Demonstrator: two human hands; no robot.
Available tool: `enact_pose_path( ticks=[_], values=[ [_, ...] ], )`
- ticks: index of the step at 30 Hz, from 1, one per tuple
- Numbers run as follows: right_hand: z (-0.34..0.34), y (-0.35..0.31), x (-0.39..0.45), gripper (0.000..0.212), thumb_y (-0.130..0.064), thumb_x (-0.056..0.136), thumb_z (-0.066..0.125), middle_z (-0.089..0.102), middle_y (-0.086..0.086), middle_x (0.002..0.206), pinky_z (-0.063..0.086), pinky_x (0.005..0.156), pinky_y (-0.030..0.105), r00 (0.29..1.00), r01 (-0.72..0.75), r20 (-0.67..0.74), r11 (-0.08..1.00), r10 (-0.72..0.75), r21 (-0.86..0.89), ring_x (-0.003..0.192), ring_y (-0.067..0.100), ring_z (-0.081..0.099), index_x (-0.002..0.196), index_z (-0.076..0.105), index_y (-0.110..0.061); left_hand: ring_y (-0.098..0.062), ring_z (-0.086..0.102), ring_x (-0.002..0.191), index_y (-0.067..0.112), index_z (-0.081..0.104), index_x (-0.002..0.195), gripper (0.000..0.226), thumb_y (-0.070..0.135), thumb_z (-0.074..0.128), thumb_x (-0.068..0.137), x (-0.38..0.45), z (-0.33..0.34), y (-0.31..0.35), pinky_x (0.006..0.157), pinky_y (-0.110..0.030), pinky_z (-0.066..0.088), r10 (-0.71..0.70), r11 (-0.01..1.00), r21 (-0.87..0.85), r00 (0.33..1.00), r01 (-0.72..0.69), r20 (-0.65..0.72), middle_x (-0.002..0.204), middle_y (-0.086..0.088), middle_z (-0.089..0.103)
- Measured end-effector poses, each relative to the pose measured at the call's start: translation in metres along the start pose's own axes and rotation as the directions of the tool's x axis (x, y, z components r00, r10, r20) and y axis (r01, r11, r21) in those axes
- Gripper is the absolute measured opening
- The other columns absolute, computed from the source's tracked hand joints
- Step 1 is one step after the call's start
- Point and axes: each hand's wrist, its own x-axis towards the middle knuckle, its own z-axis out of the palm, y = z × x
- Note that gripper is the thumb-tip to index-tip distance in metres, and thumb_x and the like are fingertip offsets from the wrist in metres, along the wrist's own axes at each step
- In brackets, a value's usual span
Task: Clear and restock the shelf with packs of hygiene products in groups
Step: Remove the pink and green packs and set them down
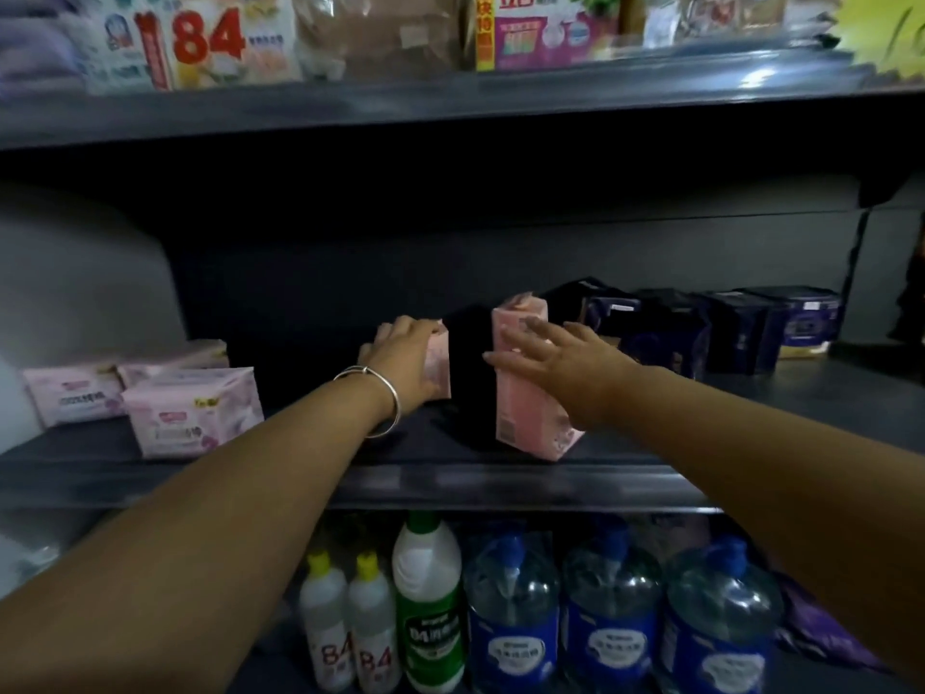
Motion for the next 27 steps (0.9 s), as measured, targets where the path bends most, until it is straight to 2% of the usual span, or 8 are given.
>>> enact_pose_path(
  ticks=[2, 5, 9, 15, 19, 21, 24, 27],
  values=[
    [0.0, 0.004, 0.012, 0.093, -0.013, 0.087, 0.06, -0.007, -0.001, 0.159, 0.025, 0.111, 0.044, 0.997, 0.053, 0.058, 0.999, -0.053, 0.005, 0.146, 0.028, 0.006, 0.15, -0.006, -0.032, -0.026, 0.028, 0.134, 0.023, 0.022, 0.146, 0.078, 0.024, 0.066, 0.082, 0.015, 0.004, -0.003, 0.106, -0.038, 0.028, -0.014, 0.997, 0.072, 1.0, 0.014, -0.005, 0.148, -0.004, 0.027],
    [-0.004, 0.007, 0.028, 0.092, -0.017, 0.084, 0.065, 0.017, 0.001, 0.153, 0.035, 0.102, 0.041, 0.992, 0.108, 0.071, 0.992, -0.103, -0.07, 0.137, 0.027, 0.025, 0.151, 0.003, -0.03, -0.027, 0.021, 0.14, 0.022, 0.012, 0.15, 0.085, 0.023, 0.065, 0.084, 0.036, 0.009, -0.006, 0.112, -0.04, 0.021, -0.045, 0.989, 0.139, 0.999, 0.042, 0.022, 0.154, -0.004, 0.017],
    [-0.008, 0.008, 0.048, 0.095, -0.035, 0.07, 0.079, 0.031, 0.006, 0.141, 0.035, 0.102, 0.042, 0.995, 0.073, 0.07, 0.988, -0.064, -0.135, 0.131, 0.026, 0.03, 0.146, 0.023, -0.02, -0.028, 0.016, 0.143, 0.022, 0.005, 0.15, 0.093, 0.028, 0.067, 0.082, 0.058, 0.012, -0.01, 0.115, -0.046, 0.015, -0.058, 0.975, 0.218, 0.995, 0.038, 0.085, 0.156, -0.006, 0.012],
    [-0.004, 0.017, 0.066, 0.095, -0.041, 0.065, 0.081, 0.033, 0.011, 0.143, 0.032, 0.11, 0.039, 0.995, -0.055, -0.071, 0.974, 0.072, 0.221, 0.133, 0.029, 0.029, 0.138, 0.03, -0.009, -0.028, 0.003, 0.146, 0.025, -0.008, 0.15, 0.107, 0.04, 0.07, 0.079, 0.091, 0.014, -0.023, 0.117, -0.05, 0.013, -0.089, 0.963, 0.267, 0.972, 0.028, 0.217, 0.159, -0.009, 0.001],
    [0.003, 0.019, 0.069, 0.098, -0.04, 0.067, 0.081, 0.033, 0.012, 0.141, 0.034, 0.105, 0.034, 0.985, -0.149, -0.005, 0.876, 0.171, 0.459, 0.13, 0.03, 0.033, 0.142, 0.027, -0.009, -0.032, 0.017, 0.143, 0.027, -0.011, 0.149, 0.11, 0.046, 0.069, 0.077, 0.107, 0.016, -0.027, 0.114, -0.051, 0.022, -0.113, 0.961, 0.274, 0.947, 0.028, 0.3, 0.158, -0.008, 0.012],
    [0.01, 0.018, 0.07, 0.097, -0.04, 0.068, 0.081, 0.033, 0.012, 0.14, 0.037, 0.103, 0.033, 0.98, -0.187, 0.043, 0.834, 0.193, 0.519, 0.127, 0.03, 0.035, 0.144, 0.029, -0.01, -0.033, 0.015, 0.143, 0.026, -0.014, 0.149, 0.109, 0.05, 0.066, 0.079, 0.109, 0.017, -0.026, 0.114, -0.05, 0.019, -0.138, 0.94, 0.342, 0.931, 0.015, 0.338, 0.157, -0.007, 0.017],
    [0.02, 0.016, 0.072, 0.09, -0.042, 0.065, 0.082, 0.037, 0.01, 0.133, 0.045, 0.099, 0.034, 0.963, -0.259, 0.098, 0.768, 0.25, 0.586, 0.119, 0.028, 0.042, 0.138, 0.04, -0.011, -0.032, 0.013, 0.141, 0.022, -0.002, 0.15, 0.108, 0.055, 0.067, 0.075, 0.111, 0.016, -0.028, 0.11, -0.05, 0.02, -0.167, 0.9, 0.437, 0.931, 0.009, 0.325, 0.154, -0.01, 0.017],
    [0.027, 0.011, 0.073, 0.094, -0.044, 0.066, 0.081, 0.036, 0.007, 0.134, 0.043, 0.101, 0.036, 0.944, -0.328, 0.184, 0.742, 0.272, 0.585, 0.122, 0.028, 0.039, 0.141, 0.033, -0.012, -0.03, 0.018, 0.137, 0.022, 0.018, 0.147, 0.1, 0.054, 0.072, 0.068, 0.111, 0.013, -0.029, 0.108, -0.048, 0.026, -0.148, 0.904, 0.428, 0.938, 0.0, 0.312, 0.148, -0.009, 0.023]
  ],
)
